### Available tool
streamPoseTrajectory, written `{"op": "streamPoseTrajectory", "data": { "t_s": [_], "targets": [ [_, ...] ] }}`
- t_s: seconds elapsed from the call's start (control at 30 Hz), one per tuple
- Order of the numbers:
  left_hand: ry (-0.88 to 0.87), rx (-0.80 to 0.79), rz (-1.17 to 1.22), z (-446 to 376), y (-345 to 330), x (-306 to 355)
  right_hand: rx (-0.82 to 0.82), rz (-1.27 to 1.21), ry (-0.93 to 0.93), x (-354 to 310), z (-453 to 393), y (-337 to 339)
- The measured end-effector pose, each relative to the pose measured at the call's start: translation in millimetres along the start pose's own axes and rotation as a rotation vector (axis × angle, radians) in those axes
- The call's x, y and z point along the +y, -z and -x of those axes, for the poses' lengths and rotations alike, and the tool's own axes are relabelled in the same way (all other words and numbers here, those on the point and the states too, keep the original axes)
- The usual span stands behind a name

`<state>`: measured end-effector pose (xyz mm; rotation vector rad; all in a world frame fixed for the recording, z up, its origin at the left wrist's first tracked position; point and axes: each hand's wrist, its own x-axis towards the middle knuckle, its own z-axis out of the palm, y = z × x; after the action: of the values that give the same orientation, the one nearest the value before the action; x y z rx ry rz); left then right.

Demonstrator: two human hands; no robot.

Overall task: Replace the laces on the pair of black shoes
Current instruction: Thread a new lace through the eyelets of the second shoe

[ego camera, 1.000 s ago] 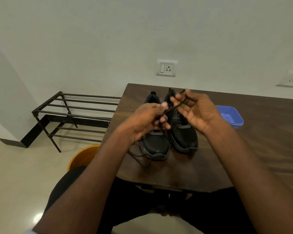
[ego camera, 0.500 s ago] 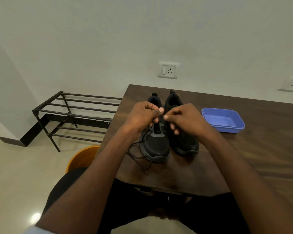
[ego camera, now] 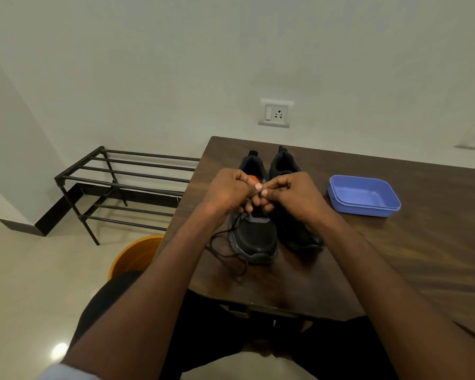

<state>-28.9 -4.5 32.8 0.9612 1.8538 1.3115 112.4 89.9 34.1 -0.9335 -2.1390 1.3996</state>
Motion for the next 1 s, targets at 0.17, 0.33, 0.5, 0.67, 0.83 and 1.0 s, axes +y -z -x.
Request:
{"op": "streamPoseTrajectory", "data": {
  "t_s": [0.17,0.33,0.5,0.67,0.83,1.0],
  "targets": [
    [-0.012,0.229,-0.559,-14.8,-8.0,-27.3,0.184,0.299,-0.031,15.6,-11.3,-10.9],
    [0.142,0.123,-0.529,-18.6,-17.9,-41.1,0.127,0.523,0.015,26.2,-11.7,-18.9],
    [0.180,0.122,-0.518,-18.7,-15.7,-41.9,0.122,0.517,0.018,33.0,-13.4,-24.5],
    [0.219,0.224,-0.461,-12.0,-20.4,-40.5,0.223,0.474,0.020,42.4,-9.5,-37.4],
    [0.218,0.288,-0.432,-4.2,-28.3,-40.6,0.350,0.355,-0.051,49.8,-6.3,-57.6],
    [0.175,0.285,-0.427,0.2,-29.3,-48.9,0.236,0.481,-0.053,49.6,-11.1,-57.7]
  ]
}}
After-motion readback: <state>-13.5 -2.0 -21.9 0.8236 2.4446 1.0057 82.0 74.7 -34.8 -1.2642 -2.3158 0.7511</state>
